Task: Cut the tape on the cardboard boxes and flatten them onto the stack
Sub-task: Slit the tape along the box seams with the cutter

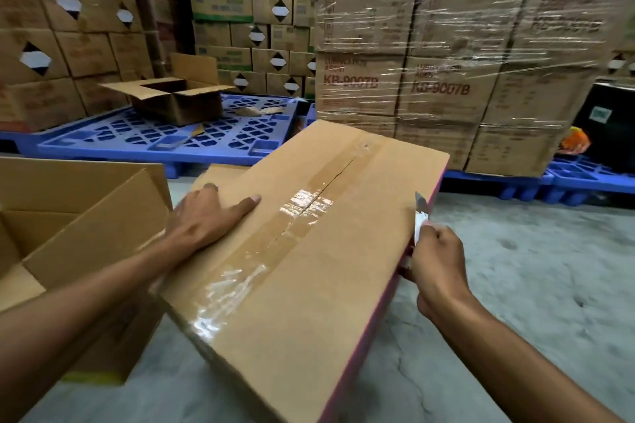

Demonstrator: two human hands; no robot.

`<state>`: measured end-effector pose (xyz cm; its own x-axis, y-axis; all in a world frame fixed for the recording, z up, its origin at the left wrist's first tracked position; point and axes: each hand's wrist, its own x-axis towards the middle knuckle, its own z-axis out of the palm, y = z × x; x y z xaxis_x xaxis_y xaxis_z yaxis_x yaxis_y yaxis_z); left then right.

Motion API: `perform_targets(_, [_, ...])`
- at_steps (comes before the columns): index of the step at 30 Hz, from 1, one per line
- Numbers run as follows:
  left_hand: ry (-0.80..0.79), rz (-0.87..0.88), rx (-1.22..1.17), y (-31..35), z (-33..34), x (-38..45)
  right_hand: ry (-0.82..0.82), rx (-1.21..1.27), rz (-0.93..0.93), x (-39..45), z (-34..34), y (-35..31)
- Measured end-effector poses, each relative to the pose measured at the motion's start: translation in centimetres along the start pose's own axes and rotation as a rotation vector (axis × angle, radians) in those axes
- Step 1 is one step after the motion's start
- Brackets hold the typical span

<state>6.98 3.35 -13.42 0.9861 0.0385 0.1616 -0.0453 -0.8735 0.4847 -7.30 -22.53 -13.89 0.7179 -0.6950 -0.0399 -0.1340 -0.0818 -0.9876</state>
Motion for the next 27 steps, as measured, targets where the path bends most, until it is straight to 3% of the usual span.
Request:
perform_targets(3, [-0.004, 0.125, 0.067, 1.9, -2.1, 2.3, -0.041, -0.104, -0.062, -1.7, -2.3, -1.1])
perform_targets(6, [0.021, 0.273, 0.228, 4.2, -1.8, 3.0, 0.067, -0.232, -0.281, -1.7, -4.9, -3.8])
perform_targets(10, [-0.084, 0.234, 0.290, 3.9, 1.5, -0.3, 0.171, -0.353, -0.484, 2.7, -6.8, -4.9])
perform_targets(14, [-0.148, 0.056, 0.206, 2.5, 1.8, -4.0, 0.108, -0.677, -0.366, 9.0, -7.0, -2.5])
perform_targets(17, [-0.167, -0.033, 0.063, 1.5, 1.1, -5.7, 0.083, -0.783, -0.266, 11.4, -6.4, -1.2])
perform_targets(22, [-0.006, 0.115, -0.058, -0.1, 0.6, -4.1, 0.082, -0.860, -0.055, 10.8, -6.7, -3.2])
perform_targets(25, [-0.104, 0.200, -0.072, -1.3, -1.1, -0.7, -0.071, -0.769, 0.152, 8.3, -8.9, -3.7])
perform_targets(27, [-0.185, 0.220, -0.017, -1.2, -1.2, 0.8, -0.115, -0.658, 0.145, 6.8, -9.1, -3.3])
